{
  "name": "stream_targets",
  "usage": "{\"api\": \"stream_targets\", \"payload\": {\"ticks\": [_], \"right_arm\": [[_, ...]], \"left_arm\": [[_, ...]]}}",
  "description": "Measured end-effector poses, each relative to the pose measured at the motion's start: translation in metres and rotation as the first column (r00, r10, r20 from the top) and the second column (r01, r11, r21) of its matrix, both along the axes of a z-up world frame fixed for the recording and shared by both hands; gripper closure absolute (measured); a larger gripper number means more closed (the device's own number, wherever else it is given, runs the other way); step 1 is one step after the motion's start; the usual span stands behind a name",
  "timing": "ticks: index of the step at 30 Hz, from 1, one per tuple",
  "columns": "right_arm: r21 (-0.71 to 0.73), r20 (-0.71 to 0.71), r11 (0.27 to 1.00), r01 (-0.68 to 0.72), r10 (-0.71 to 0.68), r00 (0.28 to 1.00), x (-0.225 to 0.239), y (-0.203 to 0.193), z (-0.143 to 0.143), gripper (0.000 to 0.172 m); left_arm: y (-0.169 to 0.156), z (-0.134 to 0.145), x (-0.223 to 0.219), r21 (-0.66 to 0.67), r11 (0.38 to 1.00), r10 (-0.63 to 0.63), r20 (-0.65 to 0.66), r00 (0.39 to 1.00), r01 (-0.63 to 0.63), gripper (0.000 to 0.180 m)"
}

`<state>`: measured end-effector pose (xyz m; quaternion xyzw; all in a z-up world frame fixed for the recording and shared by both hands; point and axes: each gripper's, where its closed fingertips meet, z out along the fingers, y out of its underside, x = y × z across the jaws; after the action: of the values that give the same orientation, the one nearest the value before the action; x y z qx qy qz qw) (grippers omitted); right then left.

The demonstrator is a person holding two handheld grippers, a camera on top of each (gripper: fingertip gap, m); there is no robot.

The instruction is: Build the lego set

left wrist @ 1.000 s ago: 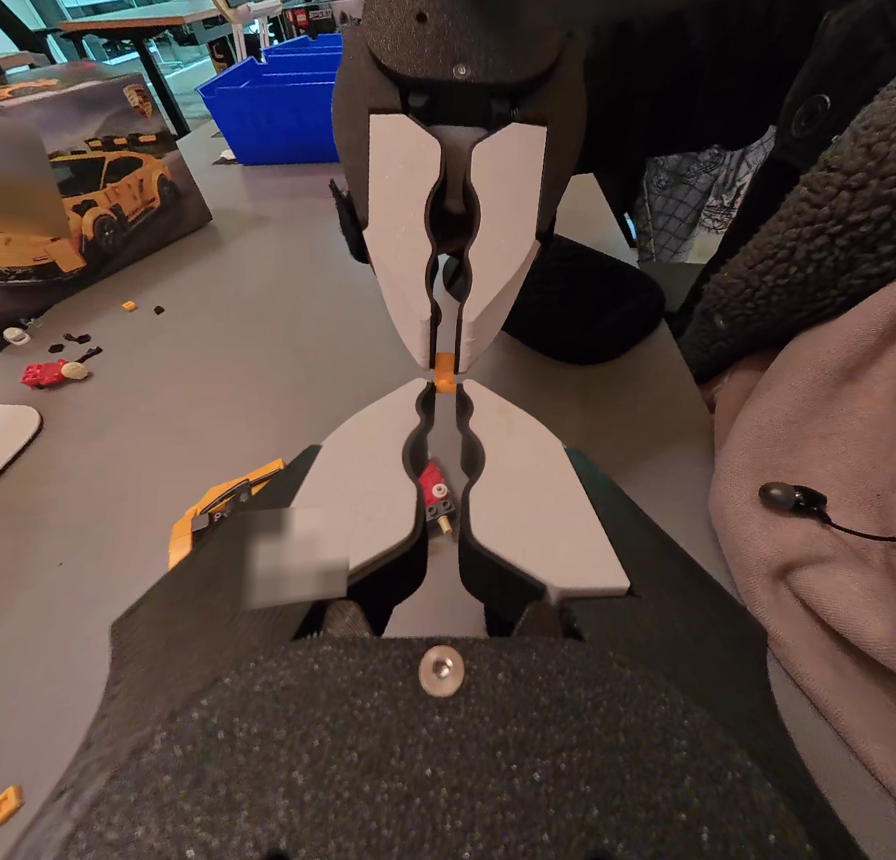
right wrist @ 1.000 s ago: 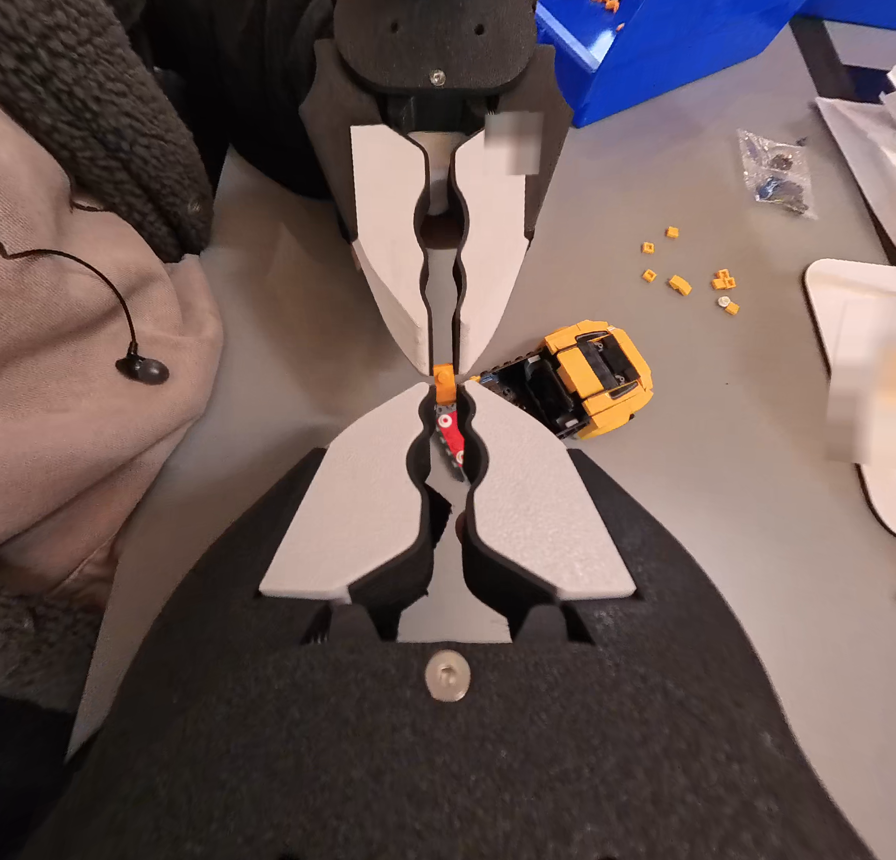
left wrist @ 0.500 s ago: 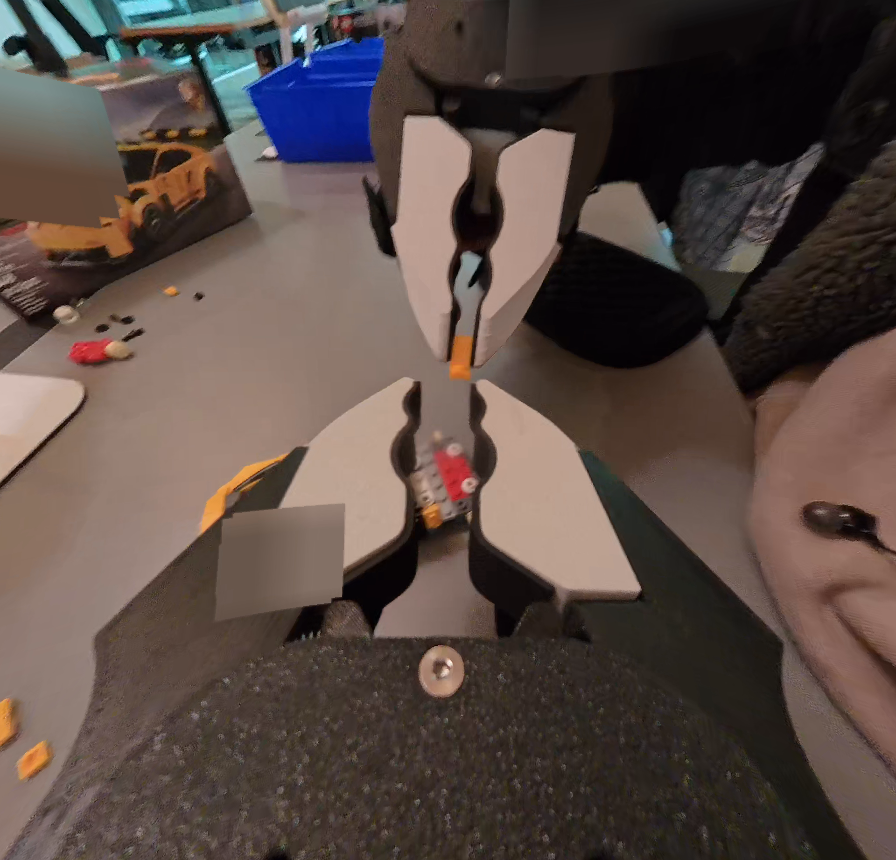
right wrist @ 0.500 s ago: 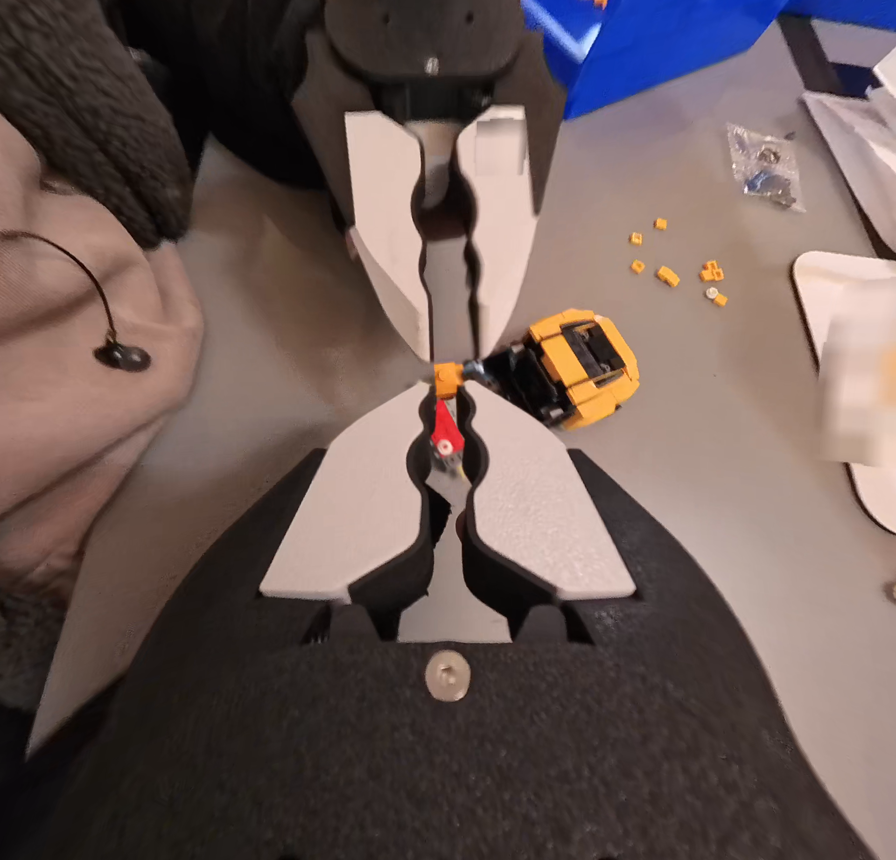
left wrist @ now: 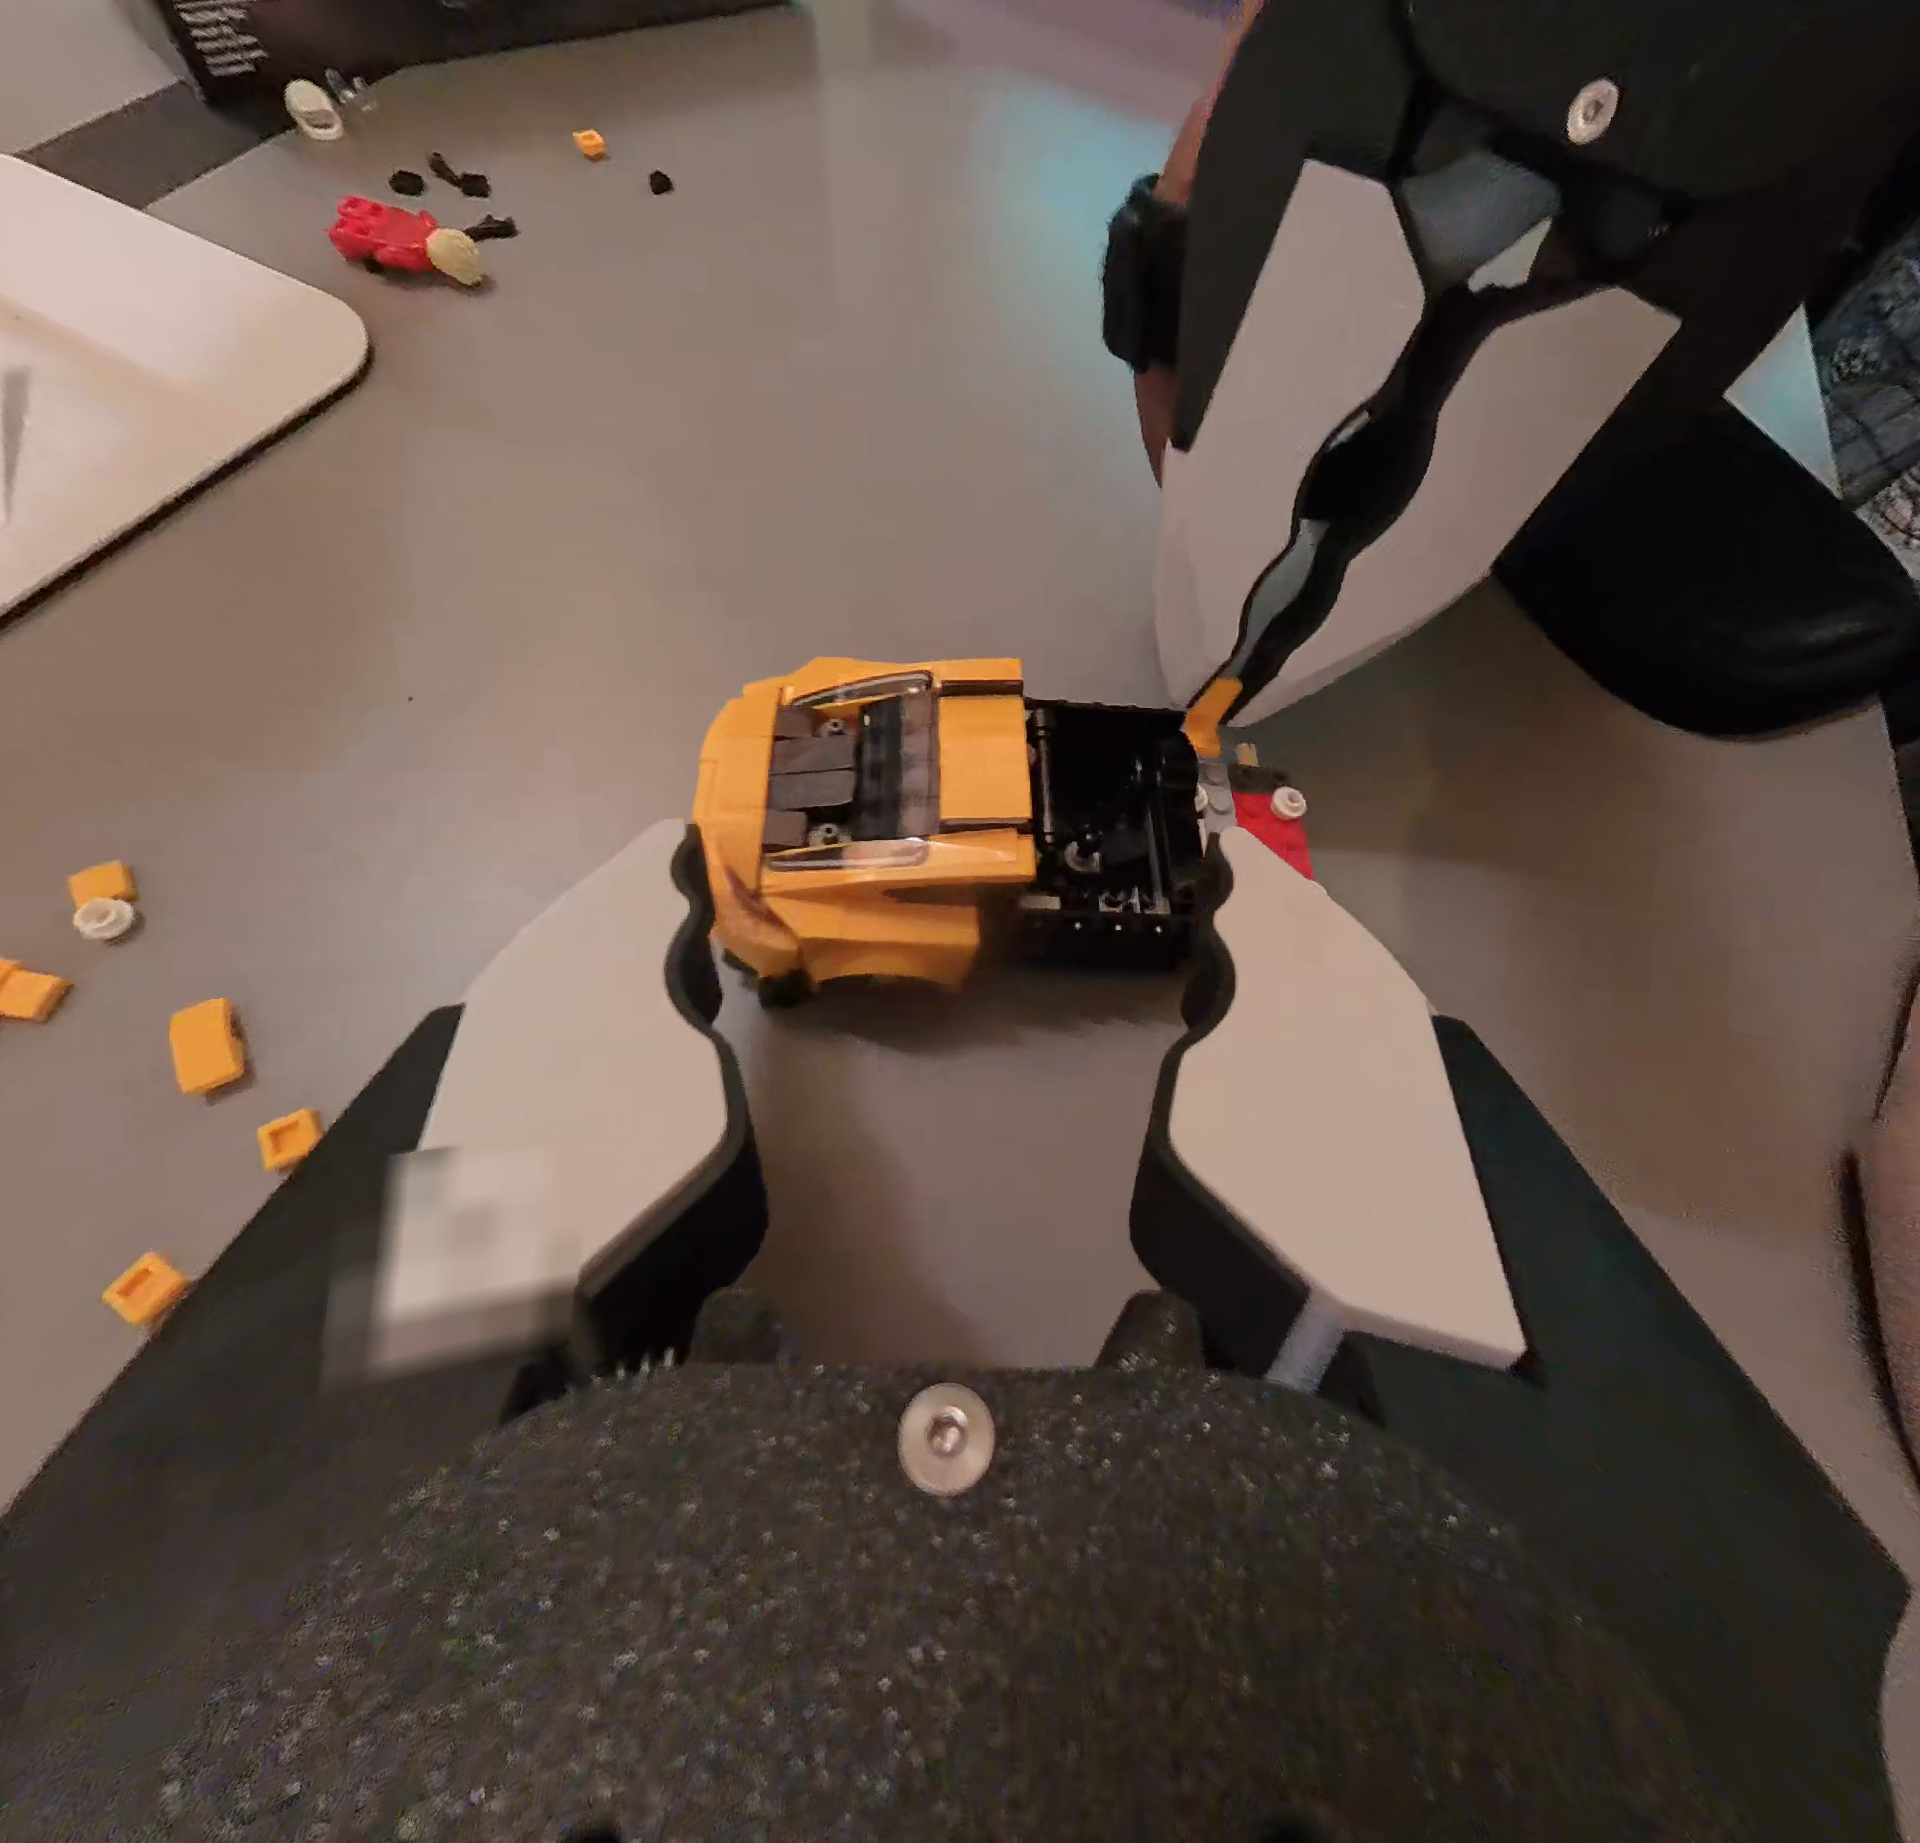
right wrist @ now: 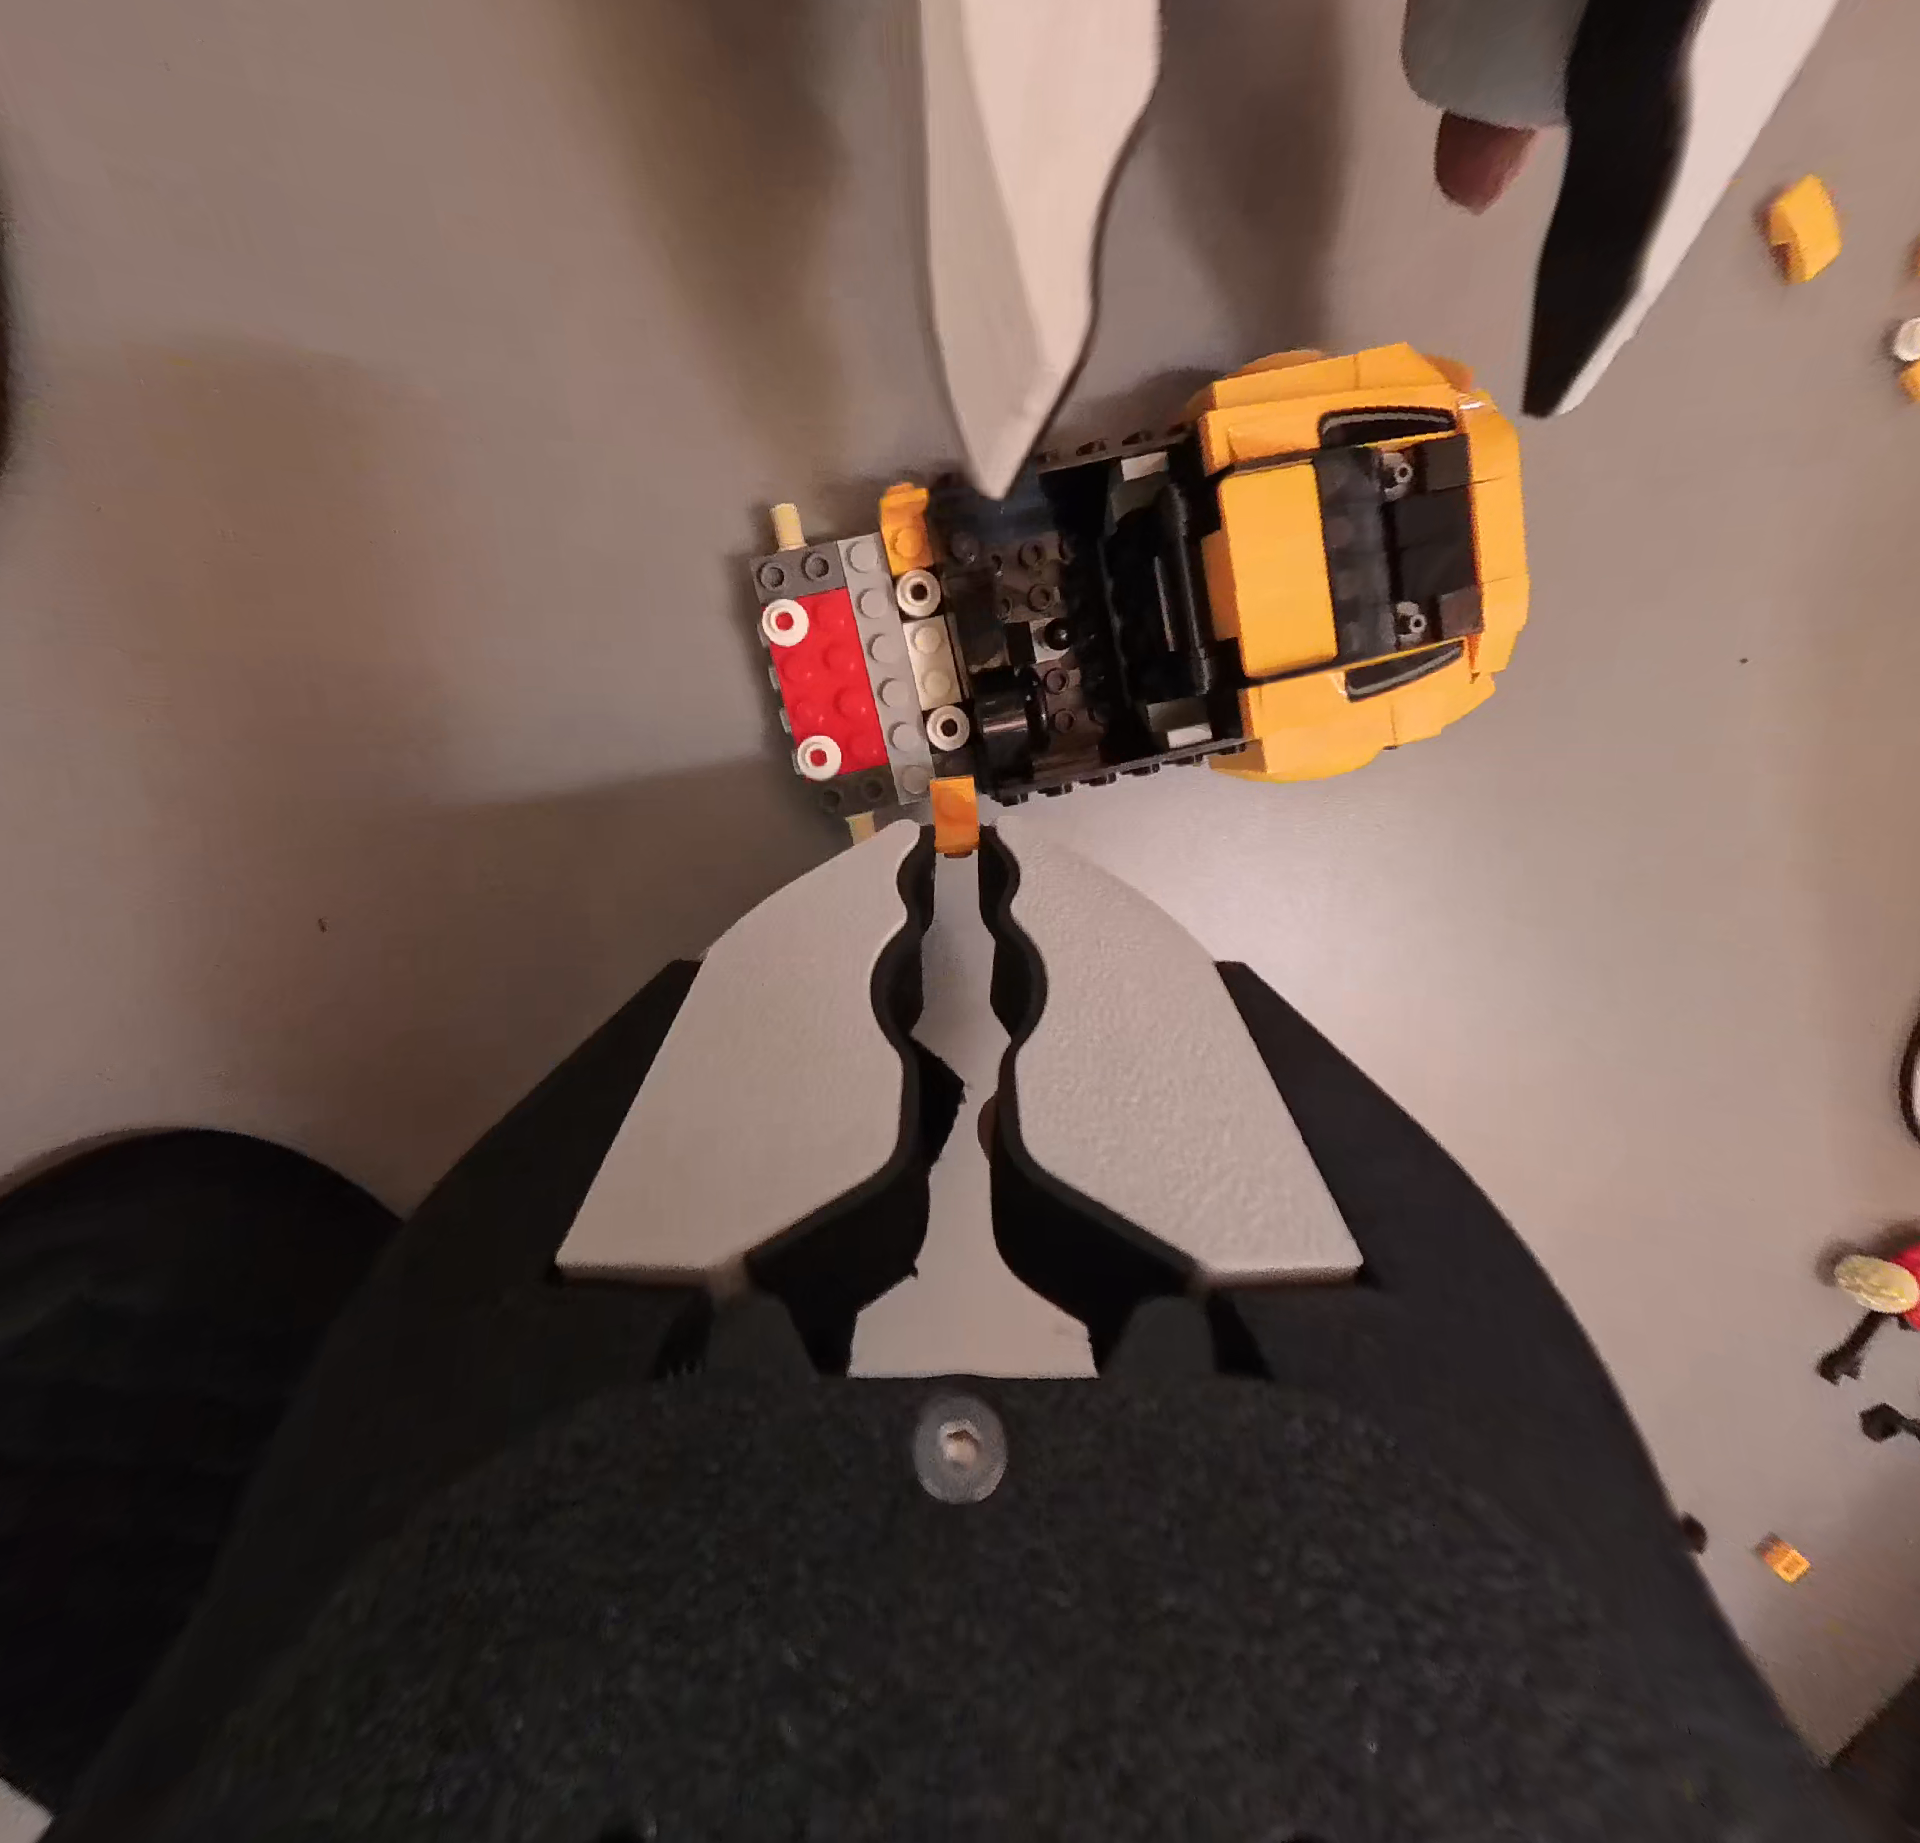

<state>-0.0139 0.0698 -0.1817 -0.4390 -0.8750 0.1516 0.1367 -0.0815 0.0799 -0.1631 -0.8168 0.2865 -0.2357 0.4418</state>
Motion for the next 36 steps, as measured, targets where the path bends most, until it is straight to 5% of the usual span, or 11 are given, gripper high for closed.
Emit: {"api": "stream_targets", "payload": {"ticks": [4,11,14,31,36], "right_arm": [[-0.010,-0.003,1.000,0.000,0.000,1.000,-0.001,-0.001,0.000,0.164],[-0.021,-0.010,1.000,0.004,-0.004,1.000,-0.001,-0.002,-0.001,0.164],[-0.021,-0.009,1.000,0.007,-0.008,1.000,-0.001,-0.001,-0.001,0.164],[0.016,0.076,0.998,0.063,-0.064,0.995,0.007,-0.004,0.015,0.164],[0.013,0.083,0.995,0.095,-0.096,0.992,0.012,-0.007,0.012,0.164]], "left_arm": [[0.008,0.008,-0.013,0.018,0.999,0.041,0.024,0.999,-0.041,0.102],[0.016,-0.018,-0.002,-0.150,0.988,-0.049,-0.048,0.998,0.041,0.089],[0.018,-0.025,0.002,-0.184,0.982,-0.061,-0.074,0.995,0.046,0.098],[0.020,-0.008,0.011,0.002,1.000,-0.006,-0.007,1.000,0.006,0.099],[0.014,-0.014,0.011,-0.050,0.998,-0.033,-0.013,0.999,0.032,0.099]]}}
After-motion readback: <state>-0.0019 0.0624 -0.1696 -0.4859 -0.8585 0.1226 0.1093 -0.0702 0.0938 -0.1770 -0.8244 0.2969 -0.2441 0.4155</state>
